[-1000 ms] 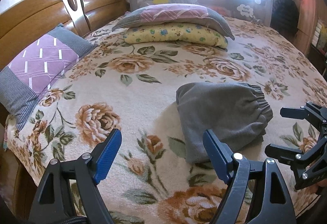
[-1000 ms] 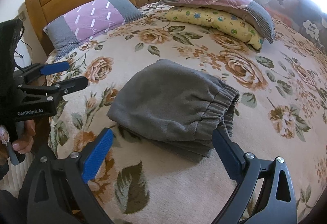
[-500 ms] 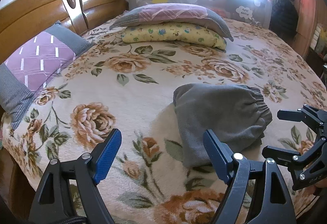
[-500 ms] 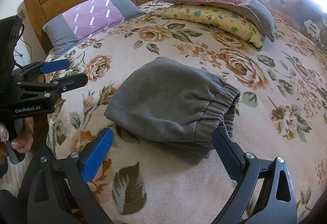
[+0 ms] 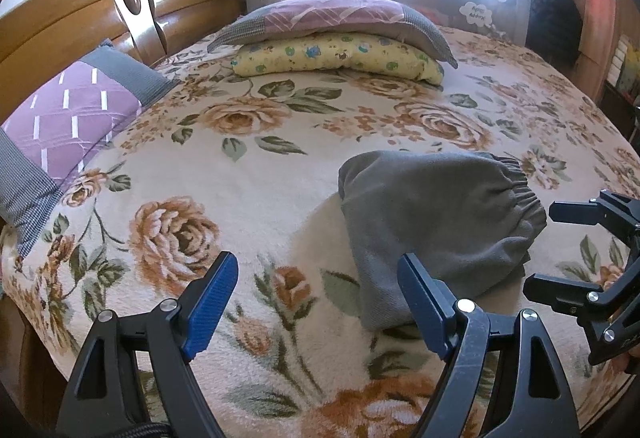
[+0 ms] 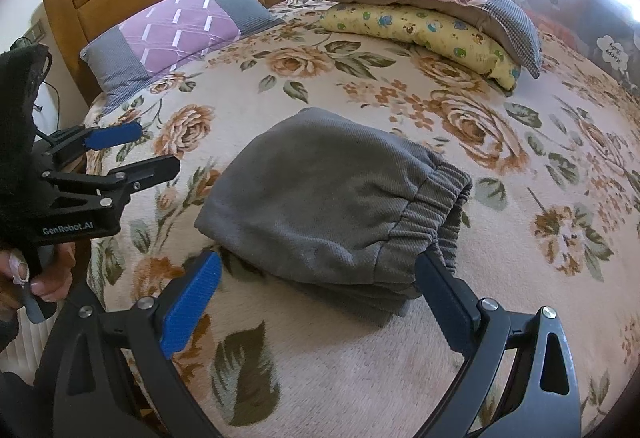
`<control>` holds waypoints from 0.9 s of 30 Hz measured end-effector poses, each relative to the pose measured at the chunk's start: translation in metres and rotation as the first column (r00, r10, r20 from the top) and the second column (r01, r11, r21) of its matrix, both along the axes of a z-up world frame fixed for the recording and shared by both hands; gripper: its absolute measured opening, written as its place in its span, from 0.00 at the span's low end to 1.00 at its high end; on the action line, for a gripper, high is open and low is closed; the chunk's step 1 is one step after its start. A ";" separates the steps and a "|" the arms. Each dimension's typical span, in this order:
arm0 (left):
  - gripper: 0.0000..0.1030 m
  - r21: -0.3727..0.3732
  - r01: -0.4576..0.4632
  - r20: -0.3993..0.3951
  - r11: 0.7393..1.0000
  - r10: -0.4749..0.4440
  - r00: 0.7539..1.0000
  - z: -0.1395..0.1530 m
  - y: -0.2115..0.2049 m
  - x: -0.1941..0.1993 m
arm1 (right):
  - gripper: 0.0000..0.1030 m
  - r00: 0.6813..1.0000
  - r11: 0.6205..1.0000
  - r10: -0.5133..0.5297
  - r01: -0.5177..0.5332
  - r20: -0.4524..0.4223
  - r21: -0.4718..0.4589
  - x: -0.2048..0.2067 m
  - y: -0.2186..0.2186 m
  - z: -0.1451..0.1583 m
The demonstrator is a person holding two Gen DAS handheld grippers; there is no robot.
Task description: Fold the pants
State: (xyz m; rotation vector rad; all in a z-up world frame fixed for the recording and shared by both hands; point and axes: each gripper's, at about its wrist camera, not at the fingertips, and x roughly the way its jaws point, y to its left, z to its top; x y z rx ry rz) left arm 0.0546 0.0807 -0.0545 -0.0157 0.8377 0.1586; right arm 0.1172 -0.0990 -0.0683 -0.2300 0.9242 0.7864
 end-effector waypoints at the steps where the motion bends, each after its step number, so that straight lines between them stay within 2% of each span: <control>1: 0.80 0.001 0.000 -0.002 1.000 0.000 1.000 -0.001 0.000 0.000 | 0.95 1.000 1.000 0.000 0.000 -0.001 0.000 0.000 0.000 -0.001; 27: 0.80 -0.011 0.021 -0.020 1.000 -0.021 1.000 -0.008 -0.002 0.010 | 0.96 1.000 1.000 -0.003 0.003 -0.010 0.001 0.003 0.000 -0.003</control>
